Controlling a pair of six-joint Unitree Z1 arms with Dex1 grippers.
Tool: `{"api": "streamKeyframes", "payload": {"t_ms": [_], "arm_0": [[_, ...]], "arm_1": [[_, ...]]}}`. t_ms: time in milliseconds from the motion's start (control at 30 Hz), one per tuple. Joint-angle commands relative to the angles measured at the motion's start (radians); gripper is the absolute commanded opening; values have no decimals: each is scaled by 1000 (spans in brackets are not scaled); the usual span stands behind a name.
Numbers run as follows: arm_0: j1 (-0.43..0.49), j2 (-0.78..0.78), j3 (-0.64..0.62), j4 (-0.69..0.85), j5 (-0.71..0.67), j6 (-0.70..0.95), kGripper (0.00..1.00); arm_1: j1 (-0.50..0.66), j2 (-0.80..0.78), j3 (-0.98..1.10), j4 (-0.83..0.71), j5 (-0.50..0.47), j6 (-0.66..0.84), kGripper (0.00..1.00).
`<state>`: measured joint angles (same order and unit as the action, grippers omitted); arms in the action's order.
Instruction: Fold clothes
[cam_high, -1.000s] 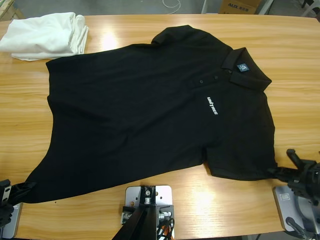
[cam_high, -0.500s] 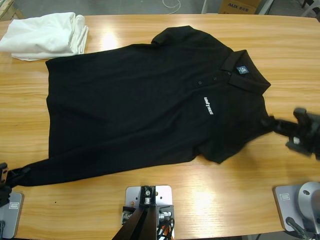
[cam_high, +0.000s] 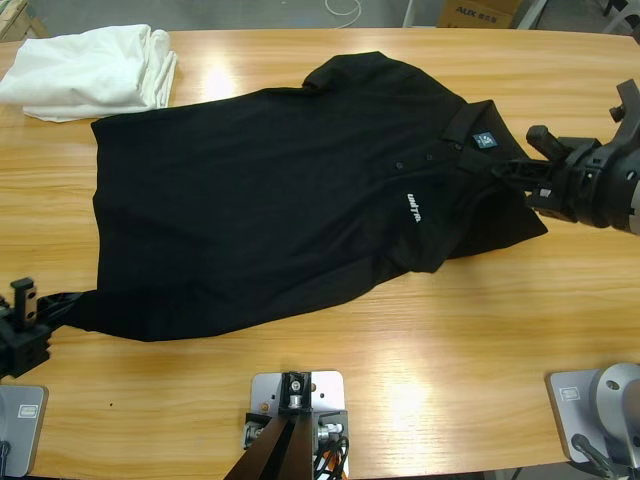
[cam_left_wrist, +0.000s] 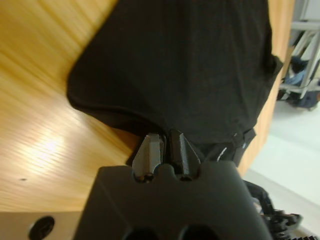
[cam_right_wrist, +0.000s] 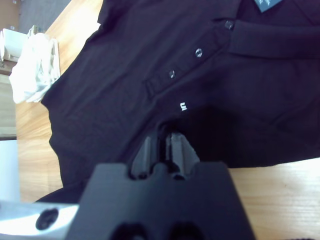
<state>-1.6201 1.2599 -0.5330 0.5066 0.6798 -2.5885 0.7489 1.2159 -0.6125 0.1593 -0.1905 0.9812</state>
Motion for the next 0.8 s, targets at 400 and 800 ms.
{"api": "streamKeyframes", "payload": {"t_ms": [400,800], "arm_0": [[369,173,39,-369,7,63,0],[470,227,57,-468,0,83,0]], "arm_1": [[-323,251,-190,-38,192,-248,0],[-327,365,-276,-85,247,-274,0]]}}
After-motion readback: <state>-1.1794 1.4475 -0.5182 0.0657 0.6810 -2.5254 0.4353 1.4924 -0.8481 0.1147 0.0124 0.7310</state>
